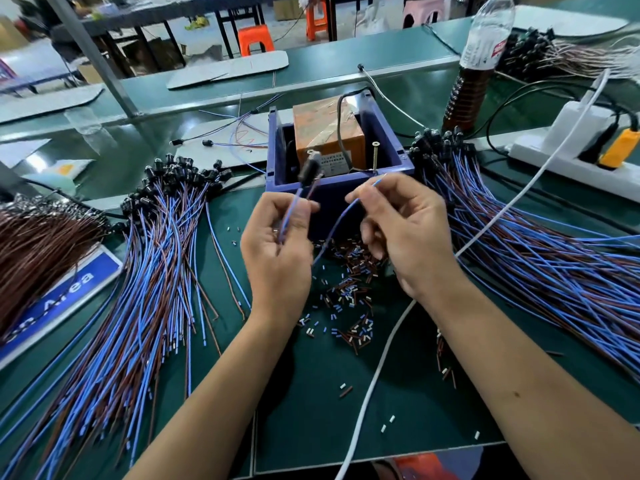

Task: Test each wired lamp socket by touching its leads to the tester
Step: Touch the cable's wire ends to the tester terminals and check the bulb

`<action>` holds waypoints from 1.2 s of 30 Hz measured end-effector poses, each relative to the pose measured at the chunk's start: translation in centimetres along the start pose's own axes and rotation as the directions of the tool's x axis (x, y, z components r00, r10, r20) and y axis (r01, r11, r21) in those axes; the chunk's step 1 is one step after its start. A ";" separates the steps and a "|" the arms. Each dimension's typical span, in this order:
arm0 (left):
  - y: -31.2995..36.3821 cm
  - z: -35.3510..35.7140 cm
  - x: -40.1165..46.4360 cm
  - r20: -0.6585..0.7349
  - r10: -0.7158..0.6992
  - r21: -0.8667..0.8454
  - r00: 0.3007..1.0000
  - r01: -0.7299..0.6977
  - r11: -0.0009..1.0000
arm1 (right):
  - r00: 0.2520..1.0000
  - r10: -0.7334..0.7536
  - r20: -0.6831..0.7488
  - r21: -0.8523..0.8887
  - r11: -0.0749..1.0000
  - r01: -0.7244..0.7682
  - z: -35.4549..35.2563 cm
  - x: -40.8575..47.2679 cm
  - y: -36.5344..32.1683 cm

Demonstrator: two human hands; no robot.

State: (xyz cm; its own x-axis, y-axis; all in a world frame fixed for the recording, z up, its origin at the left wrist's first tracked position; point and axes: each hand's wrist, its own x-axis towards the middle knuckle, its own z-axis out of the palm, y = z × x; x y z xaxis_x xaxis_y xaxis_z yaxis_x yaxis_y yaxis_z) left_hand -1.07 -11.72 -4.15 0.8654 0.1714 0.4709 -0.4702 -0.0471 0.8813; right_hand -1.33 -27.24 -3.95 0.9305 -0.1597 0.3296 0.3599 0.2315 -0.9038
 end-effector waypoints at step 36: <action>0.4 0.3 0.0 -0.139 0.005 0.019 0.990 -0.002 1.000 | 0.853 -0.479 -0.207 -0.616 0.741 0.266 -0.4 -0.1 -0.6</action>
State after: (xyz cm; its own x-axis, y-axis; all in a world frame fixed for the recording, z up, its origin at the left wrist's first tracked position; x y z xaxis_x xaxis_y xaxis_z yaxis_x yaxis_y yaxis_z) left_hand -1.16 -11.99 -3.81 0.8308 0.3061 0.4648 -0.4684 -0.0663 0.8810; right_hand -1.70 -27.77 -3.52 0.6070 -0.4461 0.6577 0.4727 -0.4626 -0.7501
